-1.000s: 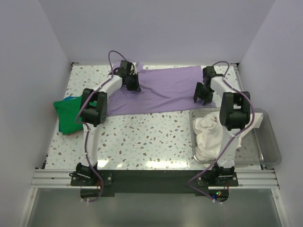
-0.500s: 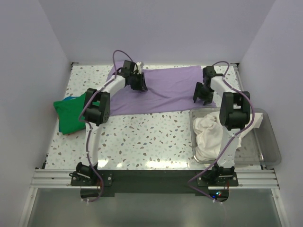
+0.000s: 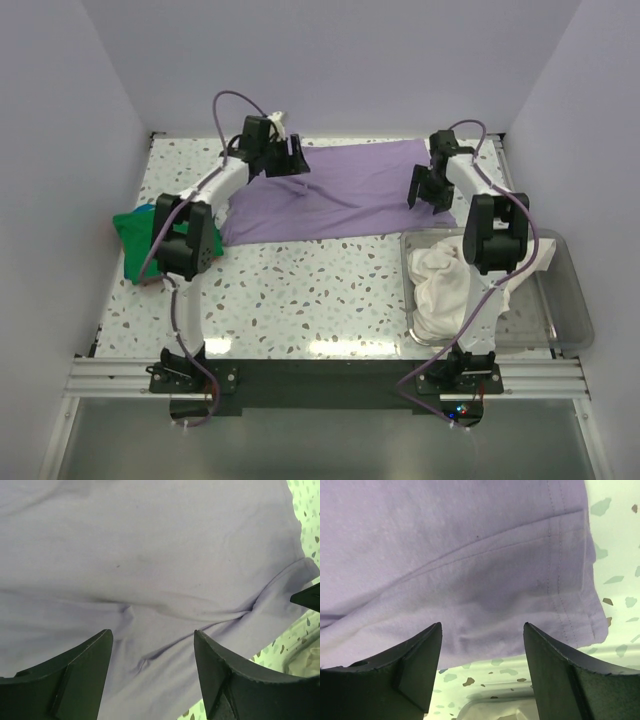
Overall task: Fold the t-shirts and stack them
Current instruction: Fold the tshirt
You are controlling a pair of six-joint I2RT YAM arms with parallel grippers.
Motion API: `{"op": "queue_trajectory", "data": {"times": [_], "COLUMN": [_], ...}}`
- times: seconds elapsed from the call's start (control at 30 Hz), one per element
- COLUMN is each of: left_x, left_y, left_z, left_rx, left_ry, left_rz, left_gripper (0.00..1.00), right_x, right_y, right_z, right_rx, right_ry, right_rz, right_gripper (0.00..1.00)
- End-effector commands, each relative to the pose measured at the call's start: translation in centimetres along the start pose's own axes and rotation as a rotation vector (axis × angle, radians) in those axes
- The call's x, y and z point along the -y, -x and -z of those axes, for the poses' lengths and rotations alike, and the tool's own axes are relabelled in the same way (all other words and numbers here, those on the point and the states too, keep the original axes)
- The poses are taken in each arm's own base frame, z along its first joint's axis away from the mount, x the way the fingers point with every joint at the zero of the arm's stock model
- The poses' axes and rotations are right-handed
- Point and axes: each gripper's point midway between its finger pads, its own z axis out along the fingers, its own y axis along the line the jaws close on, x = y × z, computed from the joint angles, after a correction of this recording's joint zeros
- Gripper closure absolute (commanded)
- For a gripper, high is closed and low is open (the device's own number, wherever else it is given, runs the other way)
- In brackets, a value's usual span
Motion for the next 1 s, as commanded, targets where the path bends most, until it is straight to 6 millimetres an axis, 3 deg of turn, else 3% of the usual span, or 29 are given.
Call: {"op": "queue_trajectory", "data": {"times": [0.0, 0.03, 0.07, 0.13, 0.17, 0.37, 0.57, 0.77, 0.97], "left_x": [-2.4, -3.3, -4.8, -6.2, -7.2, -9.4, -11.2, -10.3, -8.4], "left_y": [2.8, 2.7, 0.2, -1.0, -3.0, -8.5, -12.4, -15.5, -18.3], "left_z": [4.9, 5.9, 5.8, 6.7, 6.6, 6.4, 7.4, 9.1, 10.4], "left_rx": [0.134, 0.144, 0.099, 0.089, 0.055, -0.05, -0.145, -0.216, -0.293], "left_ry": [0.104, 0.124, 0.15, 0.176, 0.197, 0.241, 0.329, 0.303, 0.262], "left_rz": [0.033, 0.048, 0.072, 0.095, 0.107, 0.121, 0.098, 0.109, 0.141], "left_gripper": [0.29, 0.29, 0.29, 0.29, 0.29, 0.28, 0.29, 0.29, 0.28], "right_x": [-0.3, -0.3, -0.2, -0.1, 0.0, 1.6, 5.2, 7.5, 8.0], "right_y": [2.2, 2.2, 1.9, 1.9, 1.6, -0.4, -3.8, -5.6, -6.5], "right_z": [1.6, 1.3, 0.6, -0.2, -0.8, -2.8, -3.5, -1.3, 0.5], "right_rx": [0.069, 0.067, 0.052, 0.05, 0.037, -0.022, -0.151, -0.221, -0.244], "right_ry": [0.018, 0.017, 0.013, 0.009, 0.005, -0.054, -0.195, -0.304, -0.317], "right_rz": [0.02, 0.022, 0.025, 0.029, 0.032, 0.031, -0.002, 0.032, 0.042], "right_gripper": [0.3, 0.3, 0.3, 0.3, 0.3, 0.3, 0.31, 0.3, 0.3]}}
